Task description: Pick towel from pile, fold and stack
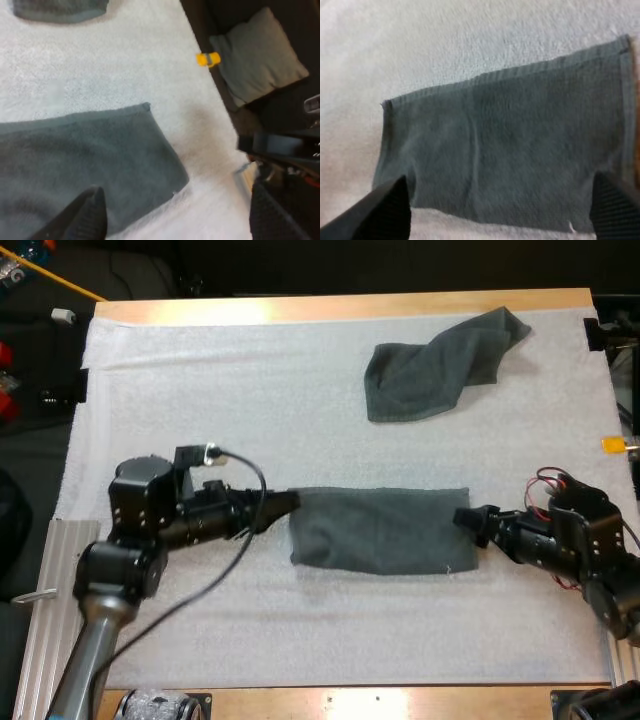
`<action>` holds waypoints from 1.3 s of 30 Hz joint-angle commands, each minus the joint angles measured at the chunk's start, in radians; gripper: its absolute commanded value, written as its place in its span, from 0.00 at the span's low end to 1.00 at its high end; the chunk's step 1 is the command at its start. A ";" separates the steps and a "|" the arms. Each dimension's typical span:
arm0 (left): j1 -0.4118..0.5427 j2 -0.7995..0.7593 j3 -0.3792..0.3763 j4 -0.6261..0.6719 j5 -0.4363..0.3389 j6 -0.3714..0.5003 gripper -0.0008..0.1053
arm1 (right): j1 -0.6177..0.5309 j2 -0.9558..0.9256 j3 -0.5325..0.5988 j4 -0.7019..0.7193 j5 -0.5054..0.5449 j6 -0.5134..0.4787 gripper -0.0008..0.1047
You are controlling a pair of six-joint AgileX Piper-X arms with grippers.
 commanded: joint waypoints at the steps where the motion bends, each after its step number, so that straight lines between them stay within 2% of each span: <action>1: -0.001 -0.035 -0.004 0.058 -0.033 0.027 0.56 | -0.005 -0.020 -0.020 0.048 0.006 -0.031 0.69; 6: -0.001 -0.133 -0.004 0.262 -0.117 0.134 0.56 | -0.005 -0.047 -0.066 0.185 0.024 -0.095 0.69; 11: -0.001 -0.206 -0.004 0.486 -0.238 0.264 0.56 | -0.005 -0.054 -0.125 0.319 0.064 -0.156 0.69; 17: -0.001 -0.260 -0.004 0.625 -0.309 0.313 0.56 | -0.005 -0.054 -0.136 0.351 0.119 -0.188 0.69; 20: -0.001 -0.267 -0.004 0.656 -0.346 0.327 0.56 | -0.005 -0.050 -0.136 0.350 0.168 -0.188 0.69; 27: -0.001 -0.267 -0.004 0.647 -0.356 0.331 0.56 | -0.005 0.001 -0.136 0.313 0.199 -0.195 0.69; 36: -0.001 -0.267 -0.004 0.647 -0.356 0.331 0.56 | -0.005 0.158 -0.136 0.254 0.194 -0.219 0.69; 39: -0.001 -0.267 -0.004 0.647 -0.353 0.331 0.56 | -0.038 0.201 -0.136 0.254 0.135 -0.239 0.69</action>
